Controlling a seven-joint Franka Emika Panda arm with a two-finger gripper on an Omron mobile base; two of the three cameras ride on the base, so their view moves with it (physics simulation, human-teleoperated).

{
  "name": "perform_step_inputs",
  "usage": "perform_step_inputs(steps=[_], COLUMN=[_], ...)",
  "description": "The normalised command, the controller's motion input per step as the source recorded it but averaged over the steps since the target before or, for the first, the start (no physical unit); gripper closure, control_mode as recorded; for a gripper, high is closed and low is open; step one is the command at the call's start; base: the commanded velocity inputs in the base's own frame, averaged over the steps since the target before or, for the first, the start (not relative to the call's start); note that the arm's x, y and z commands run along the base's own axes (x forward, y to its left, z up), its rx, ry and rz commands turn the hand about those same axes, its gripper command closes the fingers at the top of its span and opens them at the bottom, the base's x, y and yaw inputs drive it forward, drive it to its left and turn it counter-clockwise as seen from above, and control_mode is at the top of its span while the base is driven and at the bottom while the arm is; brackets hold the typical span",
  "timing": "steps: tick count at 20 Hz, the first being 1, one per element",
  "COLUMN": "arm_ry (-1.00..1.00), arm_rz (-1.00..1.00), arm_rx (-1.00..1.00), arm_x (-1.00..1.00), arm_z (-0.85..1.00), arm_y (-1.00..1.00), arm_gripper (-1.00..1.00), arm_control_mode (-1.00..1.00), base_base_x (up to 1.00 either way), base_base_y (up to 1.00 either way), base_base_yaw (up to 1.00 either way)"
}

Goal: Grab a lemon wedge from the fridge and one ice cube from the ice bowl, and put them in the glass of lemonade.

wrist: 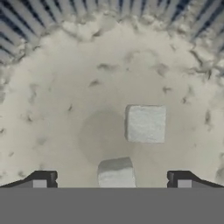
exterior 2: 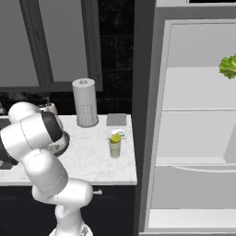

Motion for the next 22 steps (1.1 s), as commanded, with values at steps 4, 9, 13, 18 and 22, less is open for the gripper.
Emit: perform_step_inputs(steps=[4, 9, 13, 18, 22], arm_ry=[-0.10, -0.11, -0.01, 0.00, -0.01], arm_rz=[0.00, 0.00, 0.00, 0.00, 0.00], arm_rx=[0.00, 0.00, 0.00, 0.00, 0.00], arm_x=[-0.16, -0.26, -0.03, 0.00, 0.00], arm_z=[-0.02, 0.00, 0.00, 0.02, 0.11], arm_y=[0.00, -0.03, -0.06, -0.03, 0.00], arm_gripper=[-1.00, -1.00, -1.00, -1.00, -1.00], arm_control_mode=[-1.00, -1.00, -1.00, -1.00, -1.00], base_base_x=[0.00, 0.00, 0.00, 0.00, 0.00], base_base_y=[0.00, 0.00, 0.00, 0.00, 0.00], base_base_yaw=[0.00, 0.00, 0.00, 0.00, 0.00])
